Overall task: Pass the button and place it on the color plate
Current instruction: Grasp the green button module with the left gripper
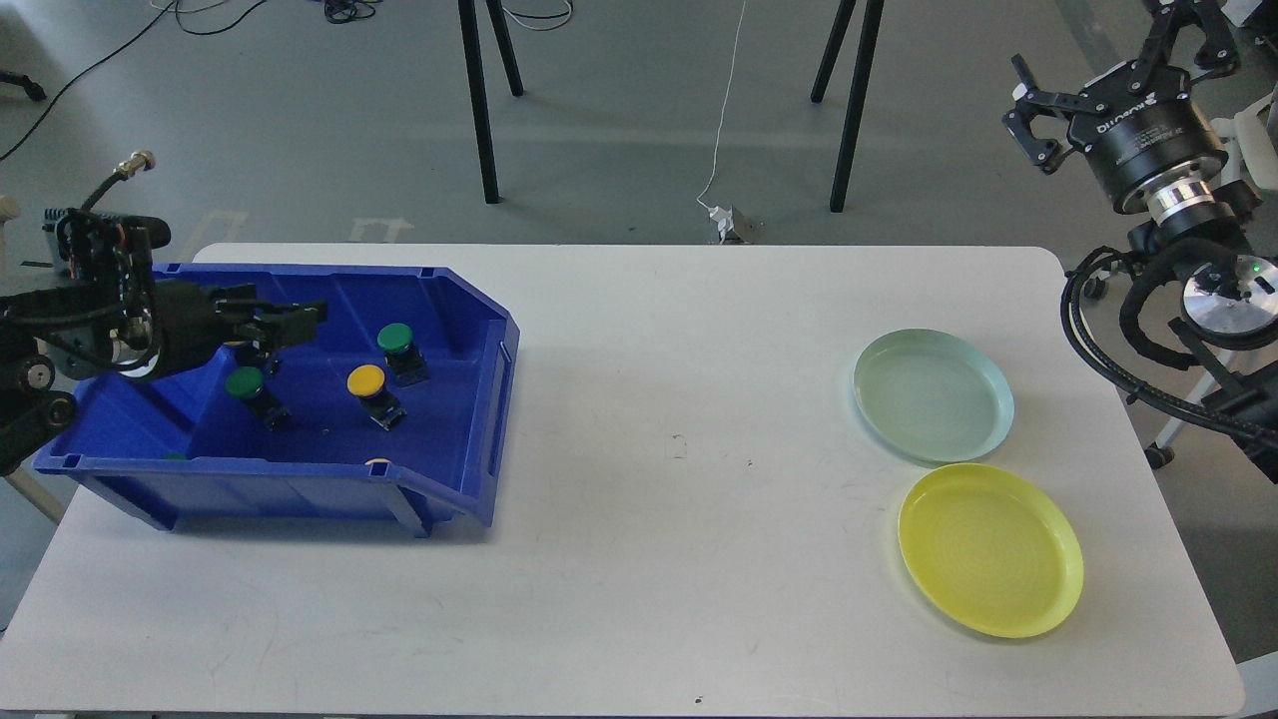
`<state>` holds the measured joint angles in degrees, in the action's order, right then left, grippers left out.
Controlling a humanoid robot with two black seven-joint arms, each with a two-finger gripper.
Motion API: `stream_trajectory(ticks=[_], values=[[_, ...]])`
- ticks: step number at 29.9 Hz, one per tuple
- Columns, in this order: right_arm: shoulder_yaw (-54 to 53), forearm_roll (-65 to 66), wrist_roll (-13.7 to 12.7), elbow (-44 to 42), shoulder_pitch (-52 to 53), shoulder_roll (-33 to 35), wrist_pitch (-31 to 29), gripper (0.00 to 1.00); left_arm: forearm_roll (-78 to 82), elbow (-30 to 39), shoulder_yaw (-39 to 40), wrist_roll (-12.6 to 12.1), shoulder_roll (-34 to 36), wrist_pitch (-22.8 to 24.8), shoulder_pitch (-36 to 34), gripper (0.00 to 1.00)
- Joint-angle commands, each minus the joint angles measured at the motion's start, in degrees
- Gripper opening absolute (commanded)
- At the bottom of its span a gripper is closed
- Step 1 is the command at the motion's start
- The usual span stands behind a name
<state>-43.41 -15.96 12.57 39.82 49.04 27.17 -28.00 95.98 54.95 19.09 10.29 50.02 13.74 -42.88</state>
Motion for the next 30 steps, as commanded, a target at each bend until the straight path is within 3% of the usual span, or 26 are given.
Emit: stream_trajectory(ticks=[1,7,16,30], values=[[0.00,0.05,0.00,-0.09,0.00,-0.18,0.00,0.99,-0.09,-4.06,-1.77,1.57,-1.94,-0.65,0.34,0.88],[0.00,0.05,0.00,-0.44,-0.09,-0.18,0.00,0.99,0.00,-5.73,-1.86,2.28,-3.52,-1.87,1.74,0.88],[0.26,0.05,0.00,-0.53,-0.09,-0.18,0.00,0.99,0.26,-13.73,-1.95,2.46,-8.09,-2.49,2.62,0.88],[0.26,0.05,0.00,-0.62,-0.09,-0.18,0.00,0.99,0.18,-14.44,-5.29,2.55,-8.80,-2.58,2.18,0.72]])
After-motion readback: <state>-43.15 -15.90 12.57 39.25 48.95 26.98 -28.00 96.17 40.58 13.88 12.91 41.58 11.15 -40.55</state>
